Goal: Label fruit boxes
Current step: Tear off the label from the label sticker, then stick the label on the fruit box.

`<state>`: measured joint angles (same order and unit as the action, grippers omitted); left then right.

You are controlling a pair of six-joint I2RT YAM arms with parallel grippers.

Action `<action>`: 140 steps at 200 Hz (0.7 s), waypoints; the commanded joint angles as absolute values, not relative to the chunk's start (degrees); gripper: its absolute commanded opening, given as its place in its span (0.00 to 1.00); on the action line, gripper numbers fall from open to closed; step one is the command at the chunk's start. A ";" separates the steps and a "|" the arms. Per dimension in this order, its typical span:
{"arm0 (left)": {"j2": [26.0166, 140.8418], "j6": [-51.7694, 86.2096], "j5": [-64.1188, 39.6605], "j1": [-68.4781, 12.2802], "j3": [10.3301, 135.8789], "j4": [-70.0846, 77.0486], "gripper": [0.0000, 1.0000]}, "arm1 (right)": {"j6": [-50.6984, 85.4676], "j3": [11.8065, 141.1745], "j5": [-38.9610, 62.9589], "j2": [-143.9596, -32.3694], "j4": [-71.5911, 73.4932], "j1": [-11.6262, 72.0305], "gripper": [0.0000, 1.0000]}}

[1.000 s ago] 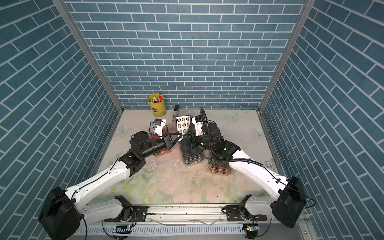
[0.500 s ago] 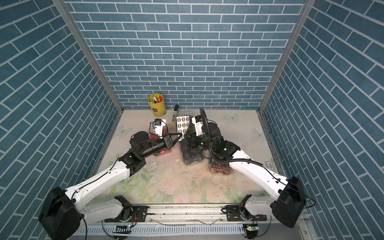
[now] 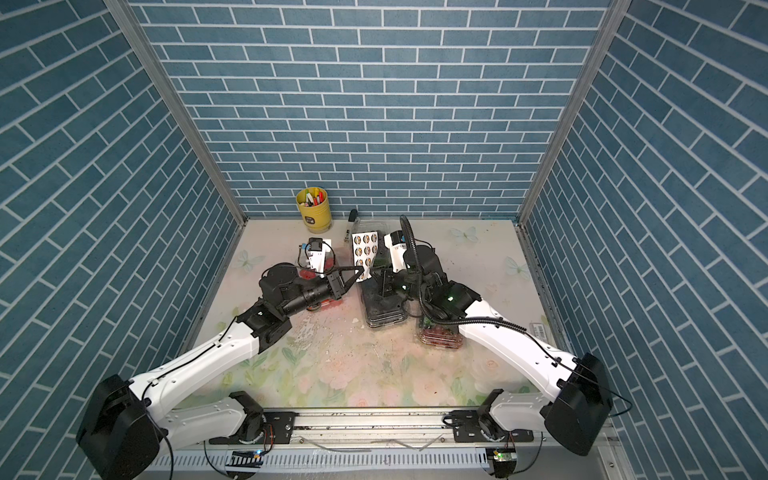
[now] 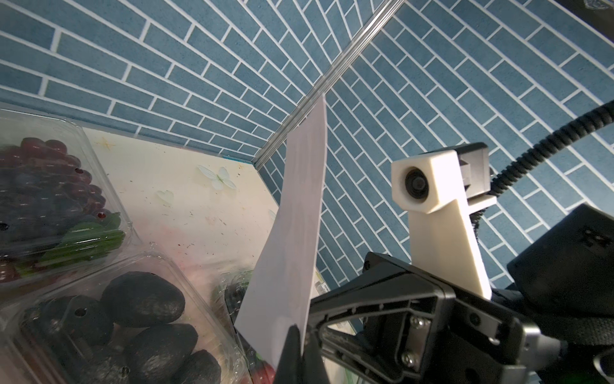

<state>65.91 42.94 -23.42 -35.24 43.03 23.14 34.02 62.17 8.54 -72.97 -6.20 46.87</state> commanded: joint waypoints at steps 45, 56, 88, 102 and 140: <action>62.49 40.73 -20.24 -33.43 42.81 19.47 0.00 | 30.10 60.40 0.70 -67.54 -12.97 47.07 0.00; 62.24 40.53 -20.13 -33.08 42.71 19.10 0.00 | 29.27 60.51 -0.57 -66.86 -14.62 47.06 0.00; 61.75 39.70 -20.08 -32.02 42.07 18.33 0.00 | 27.04 60.35 -4.58 -64.09 -19.85 46.34 0.00; 61.53 39.46 -20.17 -31.82 41.67 18.30 0.00 | 26.05 60.62 -6.33 -63.26 -22.56 46.04 0.00; 60.03 37.51 -20.35 -31.57 41.27 16.00 0.00 | 21.82 63.44 -18.04 -64.05 -35.99 44.96 0.00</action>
<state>61.93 39.99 -20.45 -32.10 42.24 17.58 26.57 61.23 -8.19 -63.66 -24.16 45.78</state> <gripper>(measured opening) 0.045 0.041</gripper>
